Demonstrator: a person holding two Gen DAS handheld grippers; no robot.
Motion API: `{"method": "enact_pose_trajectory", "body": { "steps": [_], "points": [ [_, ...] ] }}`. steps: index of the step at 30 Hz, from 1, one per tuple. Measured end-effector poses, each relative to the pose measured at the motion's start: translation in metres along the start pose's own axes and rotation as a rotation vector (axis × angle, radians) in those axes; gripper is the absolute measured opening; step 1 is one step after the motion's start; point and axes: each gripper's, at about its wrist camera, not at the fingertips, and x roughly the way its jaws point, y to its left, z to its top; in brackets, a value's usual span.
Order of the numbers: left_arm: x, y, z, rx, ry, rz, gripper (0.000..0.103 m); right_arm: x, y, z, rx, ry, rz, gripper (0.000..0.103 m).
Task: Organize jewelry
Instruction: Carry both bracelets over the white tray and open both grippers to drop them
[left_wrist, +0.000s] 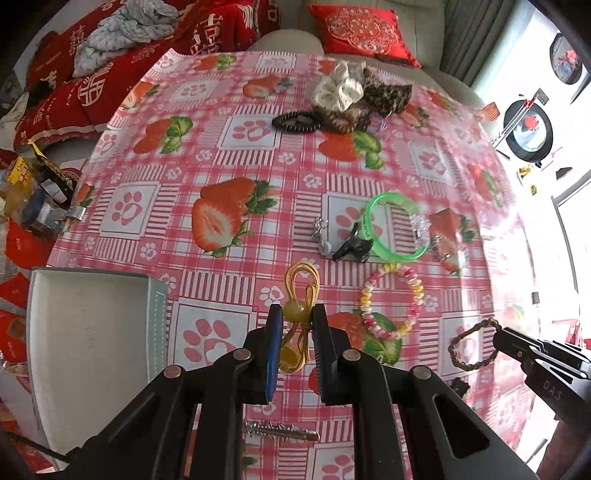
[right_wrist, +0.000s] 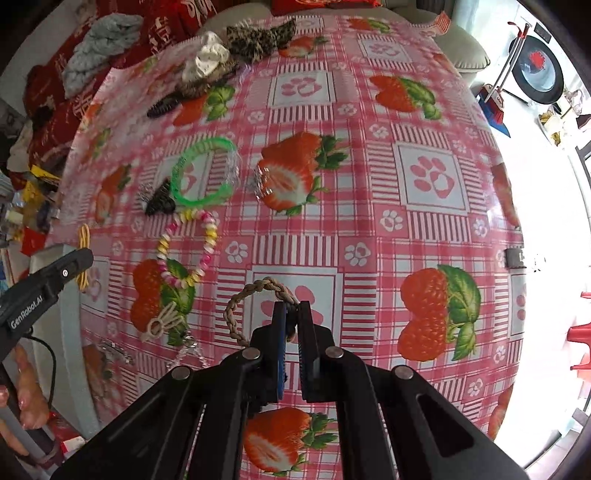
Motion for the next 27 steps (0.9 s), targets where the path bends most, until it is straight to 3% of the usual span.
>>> {"method": "enact_pose_trajectory", "body": {
  "steps": [6, 13, 27],
  "points": [
    [-0.03, 0.015, -0.005, -0.024, -0.052, 0.007, 0.022, -0.025, 0.009, -0.006, -0.029, -0.034, 0.027, 0.006],
    [-0.057, 0.064, -0.022, -0.116, -0.077, 0.059, 0.022, -0.041, 0.052, 0.001, -0.097, -0.055, 0.092, 0.006],
    [-0.069, 0.174, -0.07, -0.311, -0.072, 0.193, 0.022, -0.038, 0.203, 0.006, -0.35, -0.031, 0.259, 0.006]
  ]
}}
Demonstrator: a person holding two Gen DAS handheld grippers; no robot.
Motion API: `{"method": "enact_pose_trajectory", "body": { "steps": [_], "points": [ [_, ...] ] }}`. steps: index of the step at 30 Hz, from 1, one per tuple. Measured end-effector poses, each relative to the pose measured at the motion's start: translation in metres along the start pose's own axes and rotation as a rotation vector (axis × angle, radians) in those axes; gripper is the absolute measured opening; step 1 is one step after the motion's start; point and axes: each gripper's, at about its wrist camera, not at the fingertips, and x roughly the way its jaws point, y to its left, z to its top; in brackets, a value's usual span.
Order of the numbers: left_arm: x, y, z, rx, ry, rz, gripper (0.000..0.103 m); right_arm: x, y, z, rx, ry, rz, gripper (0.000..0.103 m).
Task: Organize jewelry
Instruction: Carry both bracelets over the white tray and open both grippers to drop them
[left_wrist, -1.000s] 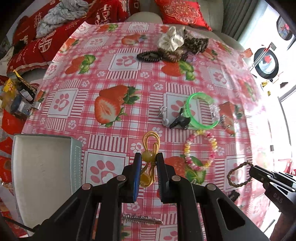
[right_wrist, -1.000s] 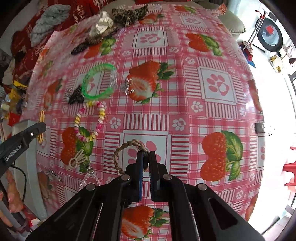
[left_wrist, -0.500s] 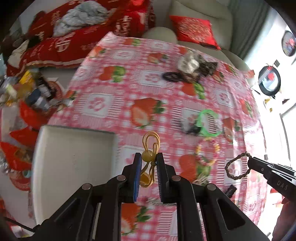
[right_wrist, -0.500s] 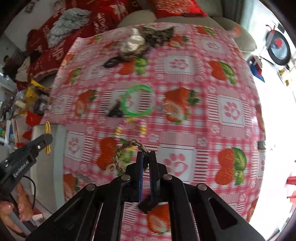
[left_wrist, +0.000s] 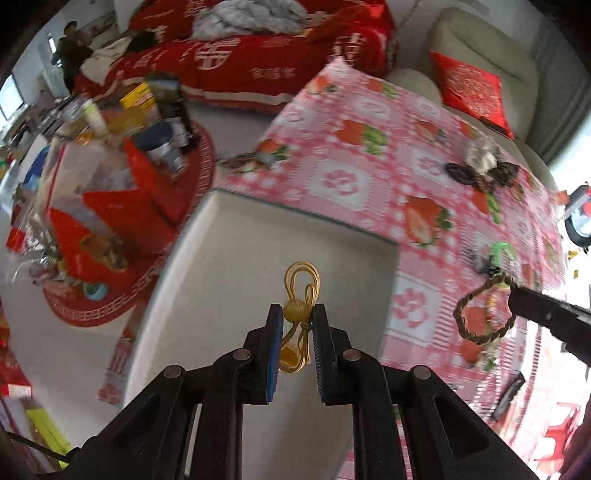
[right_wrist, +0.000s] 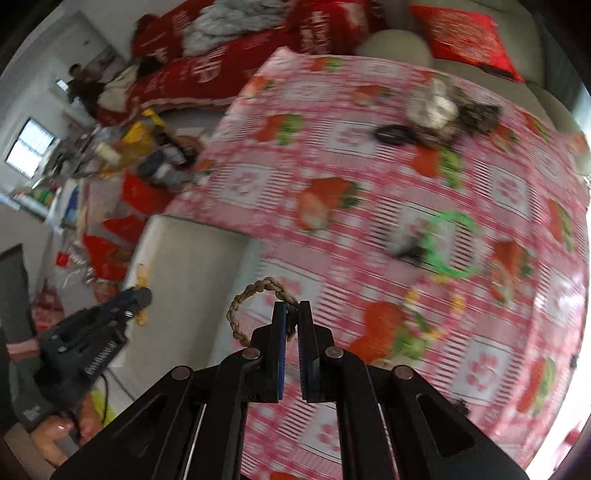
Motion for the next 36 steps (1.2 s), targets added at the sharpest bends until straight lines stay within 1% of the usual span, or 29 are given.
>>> {"method": "enact_pose_trajectory", "body": {
  "steps": [3, 7, 11, 14, 19, 25, 30, 34, 36],
  "points": [
    [0.007, 0.017, -0.002, -0.01, 0.002, 0.033, 0.022, 0.017, 0.027, 0.01, -0.045, 0.018, 0.032, 0.006],
    [0.023, 0.034, -0.001, -0.033, 0.02, 0.046, 0.022, 0.04, 0.058, 0.022, -0.094, 0.04, 0.051, 0.006],
    [0.038, 0.042, 0.002, -0.028, 0.033, 0.058, 0.022, 0.065, 0.075, 0.03, -0.109, 0.074, 0.066, 0.006],
    [0.048, 0.046, 0.004, -0.023, 0.034, 0.066, 0.022, 0.086, 0.084, 0.034, -0.118, 0.094, 0.059, 0.006],
    [0.066, 0.049, 0.009, -0.024, 0.039, 0.073, 0.022, 0.112, 0.091, 0.041, -0.116, 0.121, 0.049, 0.006],
    [0.079, 0.045, 0.011, 0.008, 0.032, 0.092, 0.022, 0.139, 0.089, 0.048, -0.121, 0.142, 0.013, 0.006],
    [0.089, 0.043, 0.008, 0.016, 0.066, 0.08, 0.023, 0.152, 0.084, 0.045, -0.124, 0.179, -0.005, 0.007],
    [0.089, 0.04, 0.006, 0.037, 0.063, 0.1, 0.023, 0.159, 0.081, 0.041, -0.132, 0.196, -0.02, 0.007],
    [0.089, 0.038, 0.006, 0.044, 0.063, 0.107, 0.023, 0.16, 0.081, 0.04, -0.133, 0.191, -0.019, 0.007]
  ]
}}
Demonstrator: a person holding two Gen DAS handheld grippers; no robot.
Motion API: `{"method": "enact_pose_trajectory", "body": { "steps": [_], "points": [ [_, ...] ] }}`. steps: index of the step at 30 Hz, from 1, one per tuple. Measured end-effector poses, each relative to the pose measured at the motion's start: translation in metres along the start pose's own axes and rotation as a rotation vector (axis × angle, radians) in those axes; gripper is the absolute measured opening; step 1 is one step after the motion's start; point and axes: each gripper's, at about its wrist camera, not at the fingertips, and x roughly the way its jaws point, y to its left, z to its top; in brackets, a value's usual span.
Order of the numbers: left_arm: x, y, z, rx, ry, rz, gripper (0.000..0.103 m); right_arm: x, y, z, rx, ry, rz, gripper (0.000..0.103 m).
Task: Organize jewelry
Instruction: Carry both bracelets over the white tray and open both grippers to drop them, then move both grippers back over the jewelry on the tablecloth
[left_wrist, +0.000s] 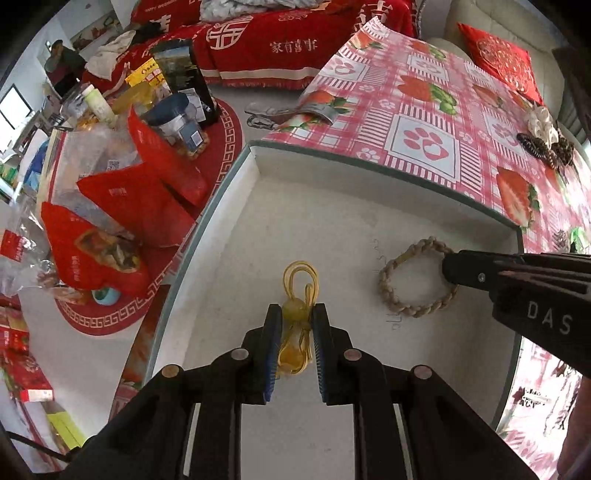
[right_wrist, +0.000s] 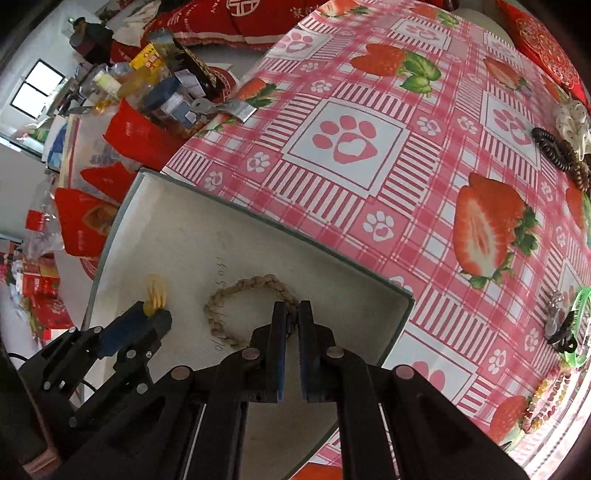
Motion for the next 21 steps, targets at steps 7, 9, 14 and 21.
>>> {"method": "enact_pose_trajectory", "body": {
  "steps": [7, 9, 14, 21],
  "points": [
    [-0.002, 0.001, -0.001, 0.001, 0.002, 0.015, 0.025, 0.001, 0.003, 0.002, -0.013, 0.005, -0.014, 0.008],
    [-0.004, 0.003, -0.002, -0.005, 0.002, 0.014, 0.092, -0.001, 0.001, 0.003, 0.0, -0.001, -0.002, 0.008],
    [-0.013, 0.005, -0.003, -0.011, -0.035, 0.026, 0.103, -0.012, -0.003, 0.002, 0.029, -0.023, 0.035, 0.008],
    [-0.022, 0.006, -0.007, -0.007, -0.037, 0.032, 0.103, -0.036, -0.002, 0.001, 0.057, -0.066, 0.095, 0.011]
  ]
}}
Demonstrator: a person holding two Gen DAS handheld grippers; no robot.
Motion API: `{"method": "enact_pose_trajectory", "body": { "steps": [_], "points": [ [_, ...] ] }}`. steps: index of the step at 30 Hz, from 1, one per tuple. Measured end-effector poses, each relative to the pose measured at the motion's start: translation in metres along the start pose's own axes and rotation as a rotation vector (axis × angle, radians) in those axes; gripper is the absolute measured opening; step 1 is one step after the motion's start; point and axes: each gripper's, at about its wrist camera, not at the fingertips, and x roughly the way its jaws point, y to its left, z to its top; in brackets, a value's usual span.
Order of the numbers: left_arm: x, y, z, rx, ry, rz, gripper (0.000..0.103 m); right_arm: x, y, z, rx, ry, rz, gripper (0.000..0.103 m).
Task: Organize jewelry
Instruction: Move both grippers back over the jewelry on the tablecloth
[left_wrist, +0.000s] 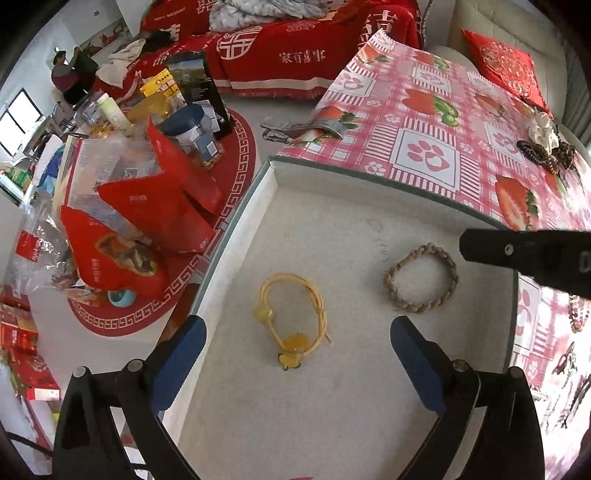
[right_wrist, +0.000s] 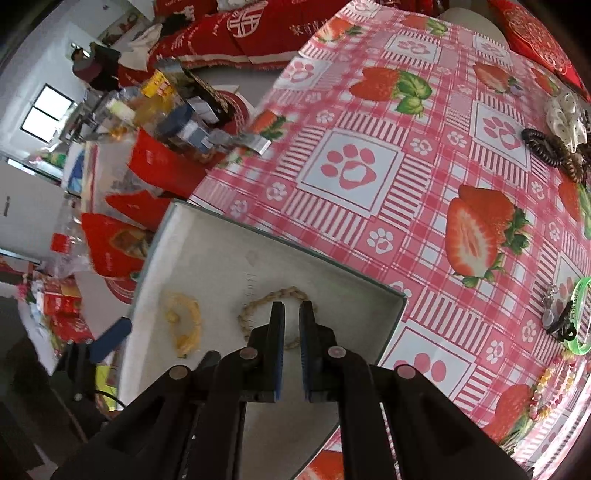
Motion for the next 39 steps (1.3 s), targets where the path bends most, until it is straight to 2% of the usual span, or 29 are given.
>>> {"method": "enact_pose_trajectory", "body": {
  "steps": [1, 2, 3, 5, 7, 10, 15, 19, 20, 21, 22, 26, 35, 39],
  "points": [
    [-0.002, 0.001, -0.001, 0.0, 0.003, -0.005, 0.103, -0.004, 0.001, -0.001, 0.001, -0.004, 0.005, 0.014],
    [-0.004, 0.002, -0.002, 0.0, 0.01, -0.009, 0.103, -0.009, 0.001, -0.001, 0.002, -0.012, 0.014, 0.027],
    [-0.004, 0.003, -0.003, -0.001, 0.015, -0.013, 0.103, -0.015, 0.0, -0.003, 0.004, -0.021, 0.023, 0.047],
    [-0.008, 0.005, -0.005, -0.004, 0.033, -0.02, 0.103, -0.025, 0.001, -0.007, 0.009, -0.042, 0.034, 0.067],
    [-0.011, 0.004, -0.009, -0.005, 0.05, -0.016, 0.103, -0.032, 0.003, -0.01, 0.009, -0.056, 0.039, 0.068],
    [-0.017, 0.0, -0.014, -0.003, 0.066, -0.031, 0.103, -0.046, -0.004, -0.017, 0.02, -0.07, 0.033, 0.08],
    [-0.031, -0.017, -0.02, 0.039, 0.059, -0.042, 0.103, -0.068, -0.032, -0.036, 0.088, -0.097, 0.011, 0.085],
    [-0.048, -0.046, -0.026, 0.132, 0.027, -0.043, 0.103, -0.086, -0.064, -0.058, 0.167, -0.123, -0.005, 0.086],
    [-0.052, -0.051, -0.027, 0.147, 0.021, -0.044, 0.103, -0.091, -0.073, -0.065, 0.181, -0.131, -0.017, 0.089],
    [-0.058, -0.061, -0.029, 0.176, 0.01, -0.051, 0.103, -0.095, -0.081, -0.071, 0.192, -0.136, -0.029, 0.098],
    [-0.061, -0.067, -0.03, 0.192, 0.006, -0.057, 0.103, -0.099, -0.086, -0.075, 0.201, -0.138, -0.037, 0.102],
    [-0.075, -0.097, -0.038, 0.247, 0.001, -0.105, 0.103, -0.11, -0.119, -0.099, 0.244, -0.11, -0.072, 0.103],
    [-0.08, -0.15, -0.062, 0.296, 0.079, -0.197, 0.103, -0.119, -0.193, -0.142, 0.371, -0.02, -0.196, 0.103],
    [-0.073, -0.17, -0.071, 0.25, 0.15, -0.227, 0.103, -0.118, -0.208, -0.157, 0.398, 0.008, -0.219, 0.103]
  ]
}}
